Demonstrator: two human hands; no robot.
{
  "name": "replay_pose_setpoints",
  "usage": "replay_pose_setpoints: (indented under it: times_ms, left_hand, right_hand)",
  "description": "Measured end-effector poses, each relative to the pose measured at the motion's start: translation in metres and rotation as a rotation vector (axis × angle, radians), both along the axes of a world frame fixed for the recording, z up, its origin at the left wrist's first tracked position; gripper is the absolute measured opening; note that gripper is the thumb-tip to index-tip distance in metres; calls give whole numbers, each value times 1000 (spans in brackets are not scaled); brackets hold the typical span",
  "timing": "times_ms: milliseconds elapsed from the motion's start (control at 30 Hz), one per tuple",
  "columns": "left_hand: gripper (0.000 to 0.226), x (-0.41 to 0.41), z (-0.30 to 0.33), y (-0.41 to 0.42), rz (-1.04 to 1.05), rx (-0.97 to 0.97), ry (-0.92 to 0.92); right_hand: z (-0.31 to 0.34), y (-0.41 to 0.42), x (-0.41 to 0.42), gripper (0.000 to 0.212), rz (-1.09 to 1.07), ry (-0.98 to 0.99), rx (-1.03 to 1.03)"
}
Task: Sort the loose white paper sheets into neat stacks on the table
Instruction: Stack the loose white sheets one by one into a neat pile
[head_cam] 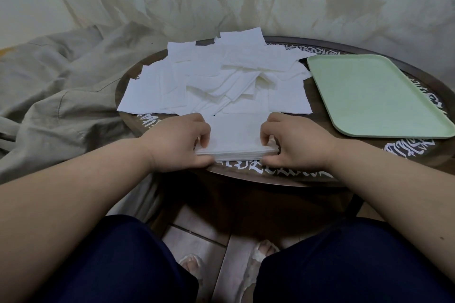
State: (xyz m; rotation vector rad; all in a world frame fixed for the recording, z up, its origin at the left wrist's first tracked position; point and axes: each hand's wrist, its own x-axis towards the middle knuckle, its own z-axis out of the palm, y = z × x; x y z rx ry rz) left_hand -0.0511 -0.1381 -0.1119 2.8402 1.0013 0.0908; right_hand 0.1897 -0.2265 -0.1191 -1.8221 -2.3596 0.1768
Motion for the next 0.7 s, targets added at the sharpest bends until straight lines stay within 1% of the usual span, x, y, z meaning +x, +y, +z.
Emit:
replay_pose_setpoints:
  times_ms: [100, 233, 333, 433, 533, 633, 700]
  left_hand:
    - [34, -1, 1, 0, 40, -23, -24]
    - [39, 0, 0, 2, 86, -27, -11]
    - [42, 0, -2, 2, 110, -44, -43]
    - [41, -1, -5, 6, 122, -51, -59]
    - [42, -3, -5, 7, 134, -78, -76]
    - [42, -3, -4, 7, 153, -116, -91]
    - [42, -3, -5, 7, 163, -108, -92]
  right_hand:
    - [1, -2, 2, 36, -23, -9, -44]
    - [1, 2, 2, 31, -32, -12, -28]
    - [0, 5, 0, 29, -47, -16, -30]
    - [-1, 3, -1, 32, -61, 85, -61]
    - [-3, 2, -1, 27, -65, 169, -59]
    - [-6, 3, -1, 22, -61, 184, -49]
    - [-7, 5, -1, 22, -66, 174, -40]
